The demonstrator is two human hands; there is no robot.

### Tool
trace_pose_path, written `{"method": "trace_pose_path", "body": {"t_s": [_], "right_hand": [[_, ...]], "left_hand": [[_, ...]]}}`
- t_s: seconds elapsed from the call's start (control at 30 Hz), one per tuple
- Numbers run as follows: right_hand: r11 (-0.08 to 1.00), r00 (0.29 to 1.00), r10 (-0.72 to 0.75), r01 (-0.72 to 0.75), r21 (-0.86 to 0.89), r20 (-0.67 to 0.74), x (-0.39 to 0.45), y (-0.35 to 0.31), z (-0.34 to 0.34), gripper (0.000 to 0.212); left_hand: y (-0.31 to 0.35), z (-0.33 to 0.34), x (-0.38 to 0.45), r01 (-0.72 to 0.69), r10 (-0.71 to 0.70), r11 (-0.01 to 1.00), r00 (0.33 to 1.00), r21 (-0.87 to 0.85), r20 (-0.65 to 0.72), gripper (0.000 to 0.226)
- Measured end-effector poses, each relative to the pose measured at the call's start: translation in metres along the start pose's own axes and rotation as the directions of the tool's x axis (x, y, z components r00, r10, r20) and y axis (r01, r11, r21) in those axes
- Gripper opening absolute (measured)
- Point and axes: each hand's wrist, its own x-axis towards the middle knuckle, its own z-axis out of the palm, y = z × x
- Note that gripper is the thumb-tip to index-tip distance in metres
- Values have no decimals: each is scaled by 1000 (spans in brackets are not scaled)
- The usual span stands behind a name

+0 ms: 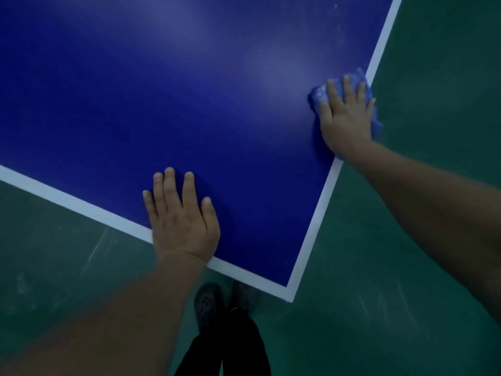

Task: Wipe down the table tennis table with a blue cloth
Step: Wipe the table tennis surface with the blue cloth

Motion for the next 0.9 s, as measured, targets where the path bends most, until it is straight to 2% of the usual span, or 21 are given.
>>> {"method": "trace_pose_path", "body": {"t_s": [0.1, 0.17, 0.27, 0.33, 0.37, 0.43, 0.47, 0.53, 0.6, 0.63, 0.67, 0.7, 0.73, 0.8, 0.87, 0.9], "right_hand": [[996, 996, -84, 84, -28, -8, -61, -28, 13, 57], [970, 970, -239, 240, -37, 41, -132, -41, 24, 56], [828, 820, -545, 559, -40, 171, -253, -40, 33, 57], [762, 743, -619, 646, -35, 254, -282, -19, 29, 55], [759, 733, -620, 651, -23, 280, -270, -10, 23, 54], [812, 795, -552, 581, -54, 251, -217, -4, 16, 54], [864, 856, -475, 498, -72, 205, -183, -6, 13, 55], [968, 965, -233, 241, -63, 116, -111, -18, 9, 56], [1000, 999, 10, -9, -15, 42, -65, -43, 10, 57], [996, 996, 83, -83, -14, 17, -59, -60, 14, 57], [996, 996, 87, -88, -30, -17, -64, -78, 19, 57], [999, 999, 10, -12, -45, -45, -80, -94, 26, 56], [990, 991, -131, 130, -56, -31, -105, -107, 32, 56], [911, 913, -403, 407, -62, 67, -152, -112, 37, 55], [868, 865, -480, 492, -60, 145, -153, -87, 30, 54], [888, 884, -442, 455, -64, 149, -136, -72, 25, 54]], "left_hand": [[-2, 1, 0, -3, 3, 1000, 1000, 6, 4, 65], [-2, 0, 0, -6, 6, 1000, 1000, -8, 15, 66], [-5, 2, 2, -8, 9, 999, 1000, -34, 14, 67], [-6, 3, 1, -11, 11, 999, 1000, -48, 9, 66], [-6, 2, 1, -9, 9, 999, 1000, -53, 4, 65], [-5, 2, 1, -11, 11, 999, 1000, -45, 5, 65], [-5, 1, 1, -13, 13, 999, 1000, -34, 12, 65], [-4, 0, 1, -14, 14, 1000, 1000, -10, 22, 66], [-4, 0, 0, -17, 17, 1000, 999, -1, 31, 66], [-4, 1, 0, -14, 14, 1000, 999, 2, 34, 66], [-4, 1, 1, -12, 11, 1000, 999, 6, 34, 66], [-4, 2, 2, -11, 10, 1000, 999, 9, 35, 66], [-4, 2, 2, -9, 9, 1000, 999, 9, 36, 66], [-3, 0, 2, -10, 10, 1000, 999, 0, 33, 66], [-1, -2, 2, -11, 11, 1000, 999, -2, 42, 67], [0, -3, 2, -8, 8, 1000, 999, 2, 49, 67]]}}
